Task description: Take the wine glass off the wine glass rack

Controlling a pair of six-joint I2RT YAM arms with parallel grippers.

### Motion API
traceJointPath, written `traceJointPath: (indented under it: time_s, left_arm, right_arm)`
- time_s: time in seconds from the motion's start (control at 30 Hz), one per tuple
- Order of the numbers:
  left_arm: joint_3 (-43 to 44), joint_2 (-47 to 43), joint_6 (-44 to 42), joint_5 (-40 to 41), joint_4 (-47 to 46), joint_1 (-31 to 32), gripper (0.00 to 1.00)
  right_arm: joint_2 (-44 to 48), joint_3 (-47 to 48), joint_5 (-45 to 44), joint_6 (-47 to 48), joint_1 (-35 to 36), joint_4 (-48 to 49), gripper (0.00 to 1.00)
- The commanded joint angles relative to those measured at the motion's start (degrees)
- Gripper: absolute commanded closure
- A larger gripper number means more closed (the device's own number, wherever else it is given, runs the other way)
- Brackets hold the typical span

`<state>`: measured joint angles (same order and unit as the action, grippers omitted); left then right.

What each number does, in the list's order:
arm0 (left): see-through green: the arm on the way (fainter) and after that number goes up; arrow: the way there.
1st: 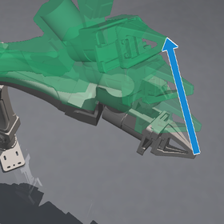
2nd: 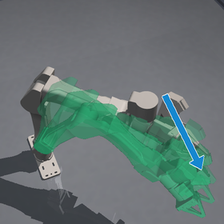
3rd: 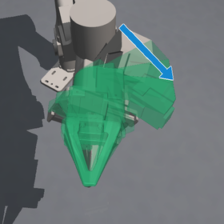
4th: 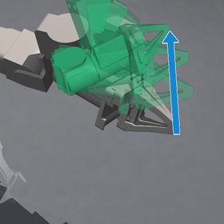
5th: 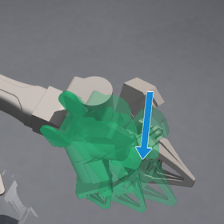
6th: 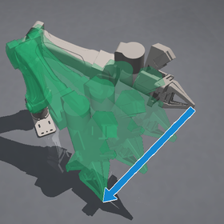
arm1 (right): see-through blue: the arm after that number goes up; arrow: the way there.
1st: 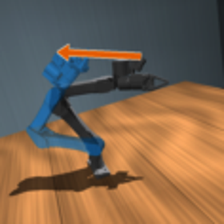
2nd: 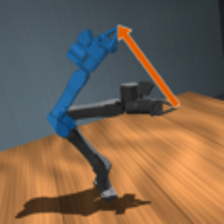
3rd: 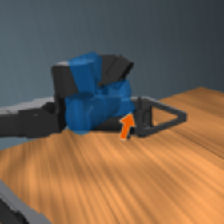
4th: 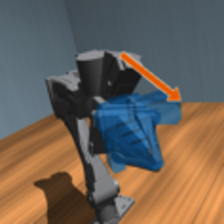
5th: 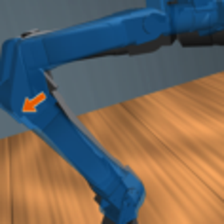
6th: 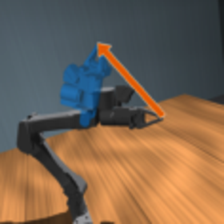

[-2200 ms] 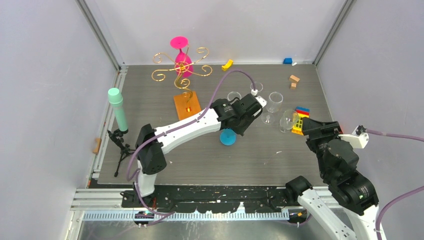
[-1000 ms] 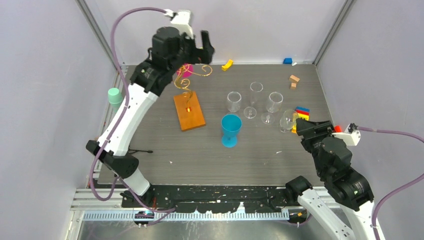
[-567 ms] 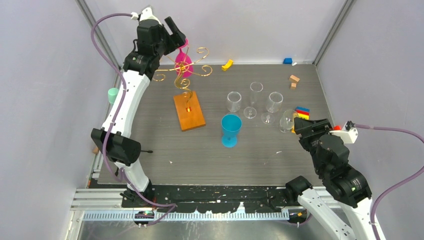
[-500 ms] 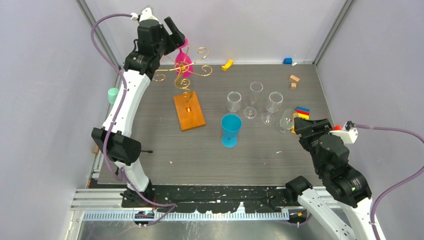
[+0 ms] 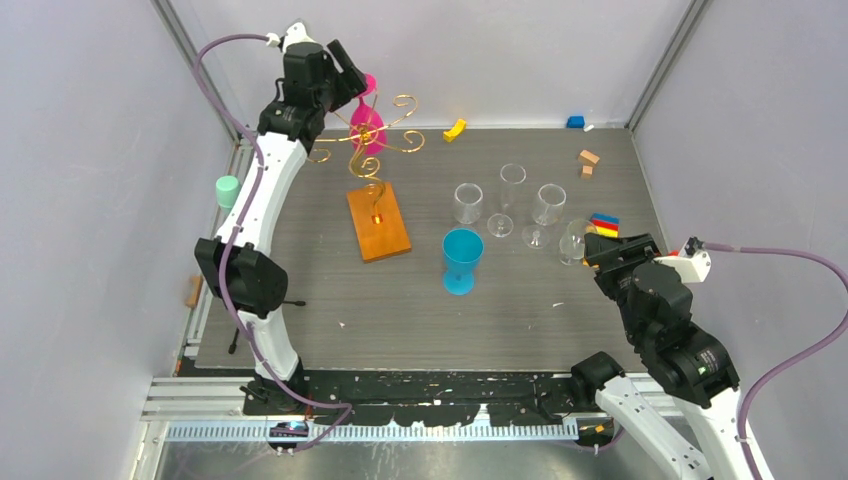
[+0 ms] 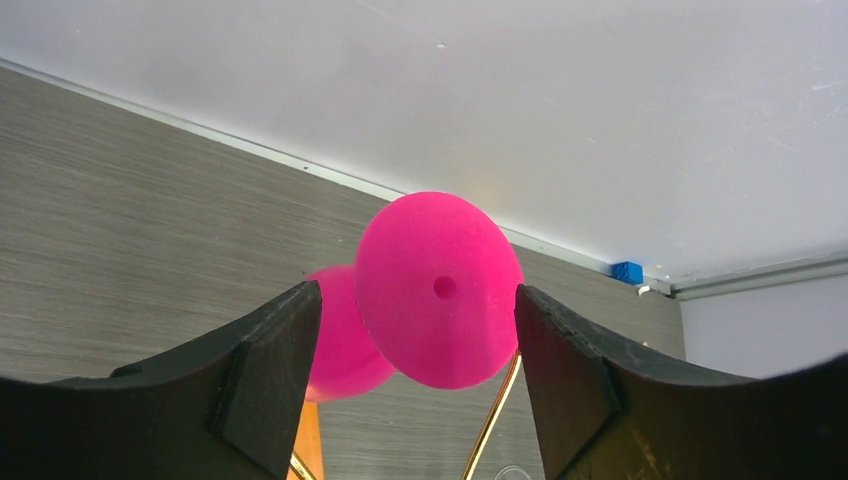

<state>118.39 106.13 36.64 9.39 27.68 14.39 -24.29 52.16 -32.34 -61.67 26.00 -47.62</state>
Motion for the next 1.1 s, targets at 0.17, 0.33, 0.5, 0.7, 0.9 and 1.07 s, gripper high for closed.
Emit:
traceJointPath:
  time_s: [0.17,0.33,0.5,0.7,0.9,1.07]
  left_arm:
    - [1.66,0.91,6.05,-5.81,-4.42,-2.82,0.40]
    - [0.30,1.23,9.65,-9.07,-6.12,-4.42,0.50]
    - [0.11,1.72,12.49,-14.06,-7.10,-5.40,0.64]
    - [-0.62,1.70,15.43,-17.42,-8.74,-6.19,0.73]
    - [-2.24,0.85,18.81,-20.37,-11.68,-6.79,0.77]
    - [-3.36,0.68,21.44,-22.64,-13.68,-6.83,0.77]
  right_arm:
    - [-0.91,0.40,-0.80,0.34,-0.07,2.80,0.40]
    - [-0.23,0.00,-0.96,0.41,-0.07,2.81,0.40]
    - [0.05,-0.21,-0.94,0.41,-0.07,2.83,0.40]
    - [0.67,-0.39,-0.98,0.41,-0.07,2.82,0.40]
    - [0.91,-0.44,-0.95,0.32,-0.07,2.82,0.40]
    - [0.91,-0.63,-0.81,0.17,-0.07,2.80,0.41]
